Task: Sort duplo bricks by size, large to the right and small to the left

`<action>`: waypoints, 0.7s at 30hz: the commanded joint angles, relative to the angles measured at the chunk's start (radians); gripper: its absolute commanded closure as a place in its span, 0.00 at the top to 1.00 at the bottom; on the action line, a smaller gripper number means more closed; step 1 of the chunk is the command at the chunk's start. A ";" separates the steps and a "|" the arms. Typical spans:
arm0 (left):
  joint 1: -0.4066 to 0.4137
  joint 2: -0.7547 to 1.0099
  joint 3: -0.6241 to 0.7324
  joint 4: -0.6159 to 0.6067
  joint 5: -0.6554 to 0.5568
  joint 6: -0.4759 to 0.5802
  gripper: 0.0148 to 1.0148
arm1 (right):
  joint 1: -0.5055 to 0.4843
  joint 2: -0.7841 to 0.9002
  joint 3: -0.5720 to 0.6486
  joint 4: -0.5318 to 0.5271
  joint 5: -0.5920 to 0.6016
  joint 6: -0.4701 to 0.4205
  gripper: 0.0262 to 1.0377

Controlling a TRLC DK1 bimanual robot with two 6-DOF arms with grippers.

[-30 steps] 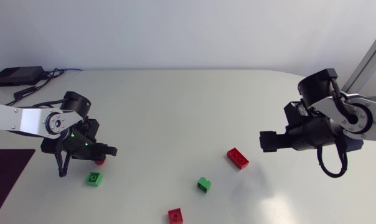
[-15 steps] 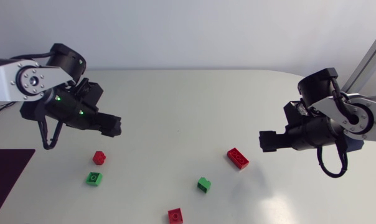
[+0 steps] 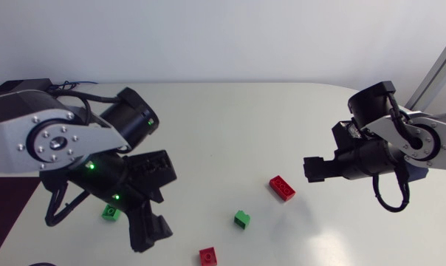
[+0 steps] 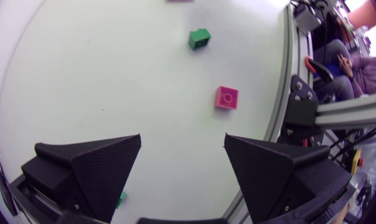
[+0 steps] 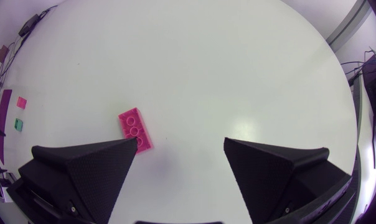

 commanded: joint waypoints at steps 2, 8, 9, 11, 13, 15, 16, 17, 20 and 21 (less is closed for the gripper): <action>-0.081 -0.010 -0.030 -0.017 0.014 0.058 0.92 | 0.007 -0.005 -0.026 -0.020 0.008 0.025 0.96; -0.184 0.036 -0.031 0.036 0.014 0.032 0.92 | 0.005 -0.006 -0.039 -0.020 0.008 0.022 0.96; -0.201 0.047 -0.031 0.049 0.014 0.026 0.92 | 0.005 -0.008 -0.040 -0.020 0.008 0.023 0.96; -0.230 0.070 -0.039 0.080 0.013 0.016 0.92 | 0.007 -0.008 -0.042 -0.020 0.006 0.023 0.96; -0.247 0.104 -0.048 0.106 0.011 0.011 0.92 | 0.007 -0.008 -0.043 -0.020 0.006 0.025 0.96; -0.259 0.131 -0.053 0.123 0.013 0.009 0.92 | 0.007 -0.009 -0.043 -0.020 0.006 0.023 0.96; -0.264 0.140 -0.056 0.135 0.011 0.011 0.92 | 0.007 -0.009 -0.043 -0.020 0.006 0.023 0.96; -0.267 0.150 -0.059 0.146 0.011 0.011 0.92 | 0.007 -0.011 -0.043 -0.020 0.006 0.023 0.96; -0.274 0.186 -0.071 0.178 0.008 0.012 0.93 | 0.007 -0.015 -0.046 -0.020 0.006 0.023 0.96; -0.274 0.199 -0.074 0.189 0.002 0.014 0.93 | 0.007 -0.017 -0.046 -0.020 0.006 0.023 0.96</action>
